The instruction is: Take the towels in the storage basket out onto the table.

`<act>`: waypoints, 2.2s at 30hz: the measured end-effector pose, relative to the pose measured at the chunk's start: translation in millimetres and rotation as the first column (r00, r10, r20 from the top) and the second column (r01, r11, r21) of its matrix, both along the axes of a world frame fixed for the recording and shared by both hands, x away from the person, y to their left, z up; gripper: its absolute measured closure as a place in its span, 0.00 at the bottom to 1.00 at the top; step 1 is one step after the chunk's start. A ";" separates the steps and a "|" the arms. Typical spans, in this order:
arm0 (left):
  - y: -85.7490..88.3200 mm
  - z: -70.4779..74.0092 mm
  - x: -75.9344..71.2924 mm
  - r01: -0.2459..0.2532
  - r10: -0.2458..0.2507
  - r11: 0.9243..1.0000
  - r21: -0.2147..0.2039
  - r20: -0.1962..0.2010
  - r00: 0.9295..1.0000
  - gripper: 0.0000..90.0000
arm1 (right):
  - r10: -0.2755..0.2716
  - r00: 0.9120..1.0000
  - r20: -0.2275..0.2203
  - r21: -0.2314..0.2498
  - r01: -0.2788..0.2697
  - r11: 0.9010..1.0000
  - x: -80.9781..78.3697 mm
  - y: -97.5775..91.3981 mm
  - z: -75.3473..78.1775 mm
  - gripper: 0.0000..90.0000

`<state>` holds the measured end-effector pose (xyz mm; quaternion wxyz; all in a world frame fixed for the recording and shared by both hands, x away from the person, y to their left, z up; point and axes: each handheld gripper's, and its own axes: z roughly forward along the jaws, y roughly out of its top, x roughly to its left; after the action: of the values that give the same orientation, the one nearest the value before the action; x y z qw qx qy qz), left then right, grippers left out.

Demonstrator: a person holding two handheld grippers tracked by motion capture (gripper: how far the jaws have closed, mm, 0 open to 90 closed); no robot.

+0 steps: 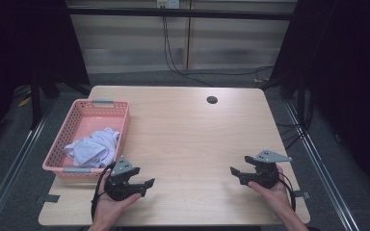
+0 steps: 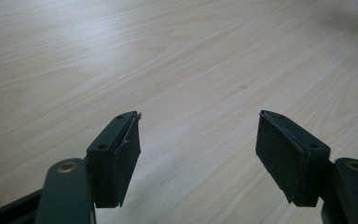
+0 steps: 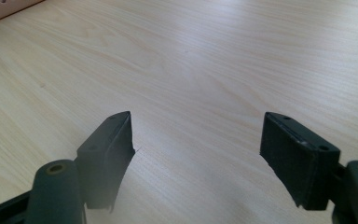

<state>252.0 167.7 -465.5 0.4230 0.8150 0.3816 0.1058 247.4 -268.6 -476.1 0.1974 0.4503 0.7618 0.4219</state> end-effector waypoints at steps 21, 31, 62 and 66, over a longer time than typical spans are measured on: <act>17.0 19.4 -5.0 0.001 0.000 0.997 -0.072 0.016 1.000 0.36 | -0.030 1.000 -0.002 0.030 0.030 0.999 -6.8 -10.7 3.3 0.27; 58.5 51.6 -7.1 -0.035 0.038 0.997 -0.074 0.046 0.998 0.31 | -0.030 1.000 -0.009 0.038 0.030 0.999 -6.4 -10.1 2.8 0.26; 137.0 76.2 77.5 -0.191 0.196 0.976 0.108 -0.039 0.980 0.19 | 0.012 1.000 -0.024 0.036 -0.011 0.999 -5.4 -4.7 0.8 0.24; 142.1 66.3 93.9 -0.205 0.213 0.969 0.137 -0.046 0.976 0.20 | 0.019 1.000 -0.025 0.034 -0.018 0.999 -5.7 -4.5 0.8 0.23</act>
<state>345.8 309.8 -399.2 0.3434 0.7991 0.4701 0.1499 241.7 -273.1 -475.3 0.1763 0.4517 0.7610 0.4310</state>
